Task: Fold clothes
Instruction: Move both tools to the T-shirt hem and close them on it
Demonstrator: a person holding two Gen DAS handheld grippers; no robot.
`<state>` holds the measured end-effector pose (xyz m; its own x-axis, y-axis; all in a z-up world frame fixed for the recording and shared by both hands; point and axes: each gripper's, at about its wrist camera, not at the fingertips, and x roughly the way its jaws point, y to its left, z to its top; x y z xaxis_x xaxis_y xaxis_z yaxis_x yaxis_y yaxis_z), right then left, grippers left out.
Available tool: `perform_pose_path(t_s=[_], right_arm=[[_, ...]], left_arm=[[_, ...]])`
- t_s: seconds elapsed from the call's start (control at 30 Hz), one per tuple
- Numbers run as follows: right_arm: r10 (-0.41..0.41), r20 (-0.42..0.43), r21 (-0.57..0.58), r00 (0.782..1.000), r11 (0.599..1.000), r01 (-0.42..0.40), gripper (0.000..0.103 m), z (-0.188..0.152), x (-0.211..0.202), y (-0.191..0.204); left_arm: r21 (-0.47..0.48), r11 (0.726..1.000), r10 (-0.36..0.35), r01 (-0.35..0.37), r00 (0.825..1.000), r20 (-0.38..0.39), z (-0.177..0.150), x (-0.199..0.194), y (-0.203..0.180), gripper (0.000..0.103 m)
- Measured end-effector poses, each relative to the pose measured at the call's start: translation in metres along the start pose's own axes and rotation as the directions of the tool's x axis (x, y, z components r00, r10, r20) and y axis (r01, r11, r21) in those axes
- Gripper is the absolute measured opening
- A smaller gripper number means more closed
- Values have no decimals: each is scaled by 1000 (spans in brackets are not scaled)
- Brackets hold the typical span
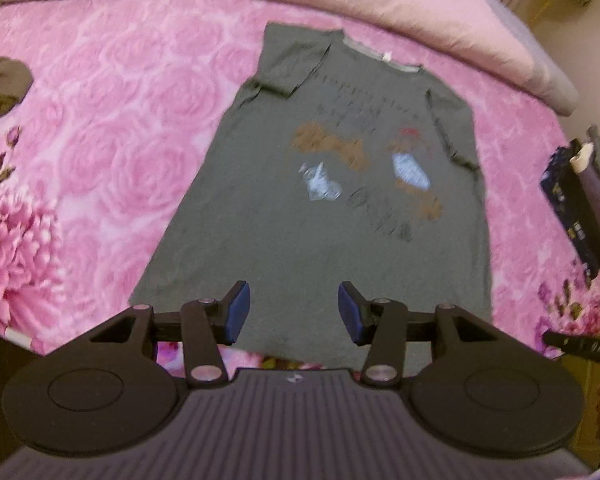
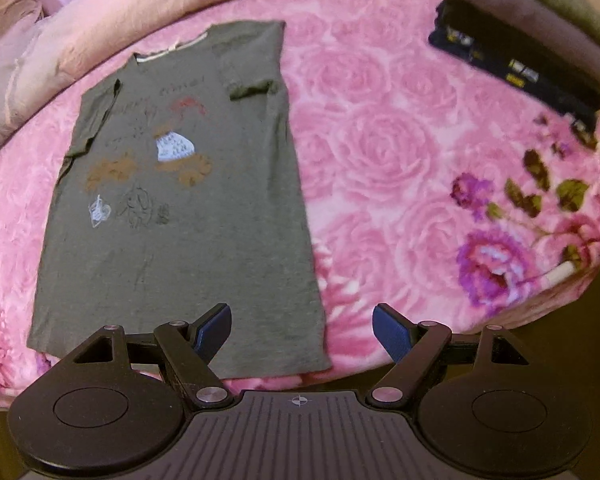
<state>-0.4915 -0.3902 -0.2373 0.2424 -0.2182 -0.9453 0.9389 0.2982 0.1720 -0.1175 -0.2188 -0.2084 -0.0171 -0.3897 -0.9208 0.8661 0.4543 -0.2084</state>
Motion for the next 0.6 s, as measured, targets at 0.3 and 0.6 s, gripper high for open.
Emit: perform_pose_path(t_s=[0.3, 0.6], right_arm=[[142, -11, 62, 990, 988, -141, 80, -12, 61, -36], [282, 108, 122, 953, 948, -295, 80, -13, 112, -68]], left_arm=[[-6, 999, 44, -44, 999, 27, -16, 56, 71, 44], [86, 996, -46, 35, 991, 127, -7, 107, 140, 40]])
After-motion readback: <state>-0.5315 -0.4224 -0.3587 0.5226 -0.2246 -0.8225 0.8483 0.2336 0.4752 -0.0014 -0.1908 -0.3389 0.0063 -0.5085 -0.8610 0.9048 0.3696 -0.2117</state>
